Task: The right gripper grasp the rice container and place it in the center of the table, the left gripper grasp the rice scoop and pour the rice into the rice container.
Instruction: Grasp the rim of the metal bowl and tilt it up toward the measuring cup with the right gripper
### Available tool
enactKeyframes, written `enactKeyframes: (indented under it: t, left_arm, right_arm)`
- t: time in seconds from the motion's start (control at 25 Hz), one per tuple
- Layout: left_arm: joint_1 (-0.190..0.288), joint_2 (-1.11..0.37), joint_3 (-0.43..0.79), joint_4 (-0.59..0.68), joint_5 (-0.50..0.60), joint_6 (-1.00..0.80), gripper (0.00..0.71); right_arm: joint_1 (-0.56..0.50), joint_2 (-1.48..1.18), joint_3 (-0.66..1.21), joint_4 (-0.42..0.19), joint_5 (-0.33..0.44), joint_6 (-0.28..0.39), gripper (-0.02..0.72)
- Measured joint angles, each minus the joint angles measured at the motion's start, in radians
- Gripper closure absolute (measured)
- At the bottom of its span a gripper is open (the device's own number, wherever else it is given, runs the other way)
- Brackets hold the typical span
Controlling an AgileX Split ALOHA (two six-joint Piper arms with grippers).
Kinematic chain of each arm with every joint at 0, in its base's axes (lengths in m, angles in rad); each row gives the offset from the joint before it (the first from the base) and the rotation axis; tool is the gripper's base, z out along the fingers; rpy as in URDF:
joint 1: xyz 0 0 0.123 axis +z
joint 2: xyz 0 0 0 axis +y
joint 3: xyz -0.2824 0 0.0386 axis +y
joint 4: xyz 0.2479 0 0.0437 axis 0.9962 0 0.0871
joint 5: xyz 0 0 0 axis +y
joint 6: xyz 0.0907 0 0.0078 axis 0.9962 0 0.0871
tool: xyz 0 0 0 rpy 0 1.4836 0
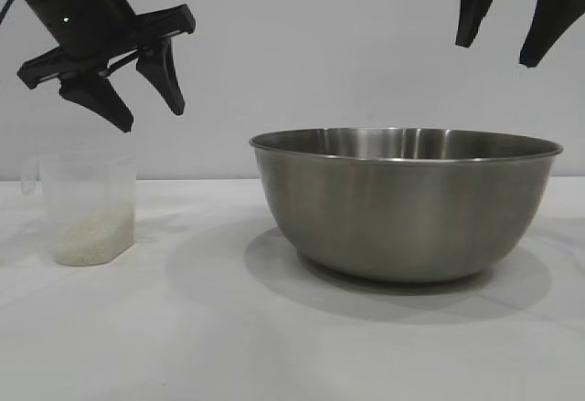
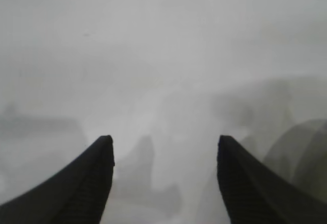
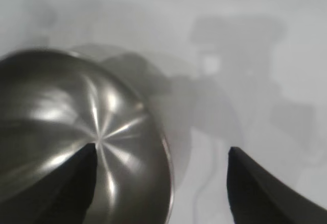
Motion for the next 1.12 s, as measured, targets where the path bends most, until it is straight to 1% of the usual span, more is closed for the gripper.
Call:
enactKeyframes:
  t: [0.2, 0.32, 0.44, 0.48, 0.56, 0.68, 0.8, 0.88, 1.0, 1.12]
  left_arm:
    - [0.0, 0.0, 0.0, 0.0, 0.0, 0.0, 0.324]
    - [0.0, 0.0, 0.0, 0.0, 0.0, 0.0, 0.324]
    - [0.0, 0.0, 0.0, 0.0, 0.0, 0.0, 0.324]
    - [0.0, 0.0, 0.0, 0.0, 0.0, 0.0, 0.324]
    - [0.0, 0.0, 0.0, 0.0, 0.0, 0.0, 0.324]
    - [0.0, 0.0, 0.0, 0.0, 0.0, 0.0, 0.324]
    - [0.0, 0.0, 0.0, 0.0, 0.0, 0.0, 0.324]
    - [0.0, 0.0, 0.0, 0.0, 0.0, 0.0, 0.324]
    - [0.0, 0.0, 0.0, 0.0, 0.0, 0.0, 0.324]
    - [0.0, 0.0, 0.0, 0.0, 0.0, 0.0, 0.324]
  right_arm:
    - [0.0, -0.001, 0.1, -0.009, -0.007, 0.0, 0.253]
    - [0.0, 0.006, 0.121, -0.011, -0.01, 0.0, 0.253]
    - [0.0, 0.032, 0.123, 0.008, -0.047, -0.004, 0.253]
    - [0.0, 0.045, 0.123, 0.016, -0.057, -0.004, 0.294]
    - [0.0, 0.069, 0.123, 0.032, -0.075, -0.007, 0.281]
    - [0.0, 0.115, 0.123, 0.048, -0.1, -0.038, 0.281]
    - [0.0, 0.14, 0.123, 0.052, -0.129, -0.048, 0.423]
    - [0.0, 0.146, 0.123, 0.054, -0.146, -0.05, 0.567]
    - [0.0, 0.15, 0.123, 0.061, -0.162, -0.063, 0.703]
    - [0.0, 0.15, 0.123, 0.081, -0.162, -0.067, 0.703]
